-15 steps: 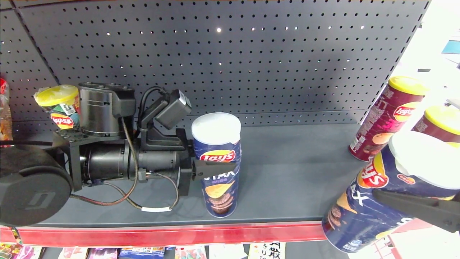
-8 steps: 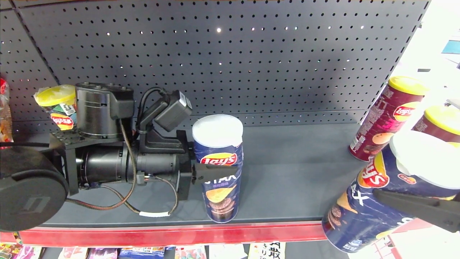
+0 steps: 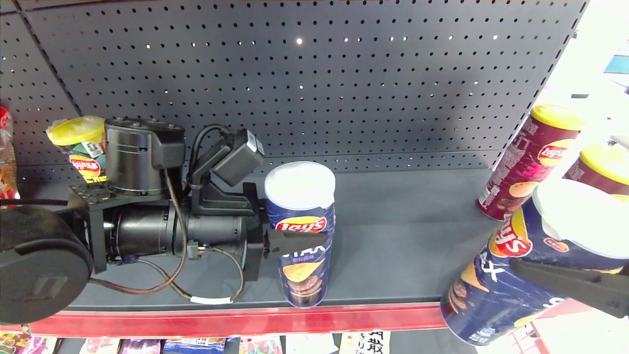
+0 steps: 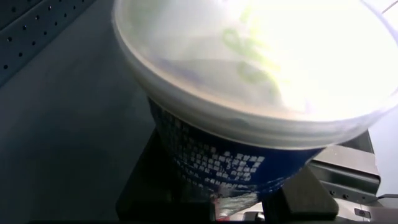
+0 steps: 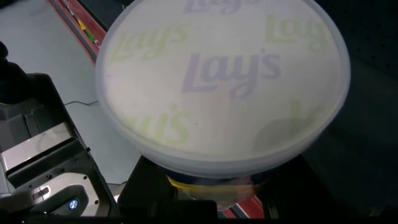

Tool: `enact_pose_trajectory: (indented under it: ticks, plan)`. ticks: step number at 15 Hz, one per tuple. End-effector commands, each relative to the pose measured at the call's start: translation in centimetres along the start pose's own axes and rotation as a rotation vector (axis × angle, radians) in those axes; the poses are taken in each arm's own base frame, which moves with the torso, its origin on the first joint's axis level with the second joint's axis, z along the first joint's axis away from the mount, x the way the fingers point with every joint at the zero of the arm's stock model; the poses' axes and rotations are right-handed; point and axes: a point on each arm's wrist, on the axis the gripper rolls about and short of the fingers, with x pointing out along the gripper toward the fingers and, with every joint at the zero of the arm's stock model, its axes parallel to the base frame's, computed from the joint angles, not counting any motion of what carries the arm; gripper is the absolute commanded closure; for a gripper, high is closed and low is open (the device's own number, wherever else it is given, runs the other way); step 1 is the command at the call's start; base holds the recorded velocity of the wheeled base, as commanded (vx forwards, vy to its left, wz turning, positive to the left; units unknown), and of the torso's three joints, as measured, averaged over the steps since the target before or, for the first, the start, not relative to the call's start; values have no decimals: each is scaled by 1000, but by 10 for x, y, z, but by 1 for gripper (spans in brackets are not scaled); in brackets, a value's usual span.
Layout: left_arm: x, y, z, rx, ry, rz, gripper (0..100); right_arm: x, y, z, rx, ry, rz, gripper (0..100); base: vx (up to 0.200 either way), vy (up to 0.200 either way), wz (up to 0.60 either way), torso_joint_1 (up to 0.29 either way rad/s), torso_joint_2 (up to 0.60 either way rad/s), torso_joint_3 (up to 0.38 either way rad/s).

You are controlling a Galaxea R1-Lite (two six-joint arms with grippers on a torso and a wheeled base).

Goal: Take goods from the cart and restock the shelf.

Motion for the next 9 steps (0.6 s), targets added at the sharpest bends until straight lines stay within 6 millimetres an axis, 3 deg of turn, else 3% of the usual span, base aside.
enact_pose_trajectory:
  ticks: [1, 5, 6, 9]
  plan:
    - [0, 0, -1, -3, 3, -1, 100, 0, 0, -1, 0, 3, 2, 100, 0, 0, 0, 0, 0, 0]
    - [1, -1, -2, 3, 6, -3, 100, 0, 0, -1, 1, 4, 2, 100, 0, 0, 0, 0, 0, 0]
    - [0, 0, -1, 5, 5, 0, 0, 0, 0, -1, 0, 3, 2, 100, 0, 0, 0, 0, 0, 0]
    - [0, -1, -1, 0, 4, 2, 0, 1, 0, 0, 0, 1, 2, 100, 0, 0, 0, 0, 0, 0]
